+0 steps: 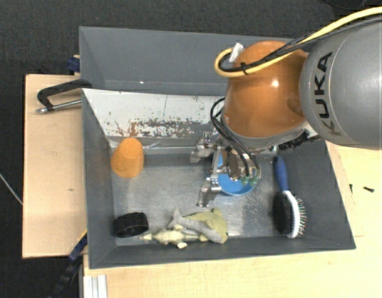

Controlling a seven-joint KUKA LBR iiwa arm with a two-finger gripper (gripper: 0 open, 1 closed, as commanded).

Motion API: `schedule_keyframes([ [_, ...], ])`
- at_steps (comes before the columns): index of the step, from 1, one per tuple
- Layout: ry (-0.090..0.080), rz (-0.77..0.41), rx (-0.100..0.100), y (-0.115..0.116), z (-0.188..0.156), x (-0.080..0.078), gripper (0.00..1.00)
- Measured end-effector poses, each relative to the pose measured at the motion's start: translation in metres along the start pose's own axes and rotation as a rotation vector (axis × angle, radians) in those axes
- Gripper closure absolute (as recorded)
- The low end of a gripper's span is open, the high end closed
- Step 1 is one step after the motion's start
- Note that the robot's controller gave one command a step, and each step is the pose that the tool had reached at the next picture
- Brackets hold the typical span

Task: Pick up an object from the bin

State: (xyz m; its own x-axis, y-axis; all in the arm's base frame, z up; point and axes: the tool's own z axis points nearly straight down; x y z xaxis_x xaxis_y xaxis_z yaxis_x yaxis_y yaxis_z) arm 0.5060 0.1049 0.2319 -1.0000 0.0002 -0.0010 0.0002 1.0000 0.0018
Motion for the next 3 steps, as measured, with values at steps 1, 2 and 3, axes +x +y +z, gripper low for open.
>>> schedule_keyframes([
  [1,0.007,-0.005,0.004,-0.083,0.098,-0.013,0.00],
  [2,0.000,-0.237,-0.004,-0.142,0.156,-0.066,0.00],
  [3,-0.020,-0.475,0.006,-0.134,0.156,-0.027,0.00],
])
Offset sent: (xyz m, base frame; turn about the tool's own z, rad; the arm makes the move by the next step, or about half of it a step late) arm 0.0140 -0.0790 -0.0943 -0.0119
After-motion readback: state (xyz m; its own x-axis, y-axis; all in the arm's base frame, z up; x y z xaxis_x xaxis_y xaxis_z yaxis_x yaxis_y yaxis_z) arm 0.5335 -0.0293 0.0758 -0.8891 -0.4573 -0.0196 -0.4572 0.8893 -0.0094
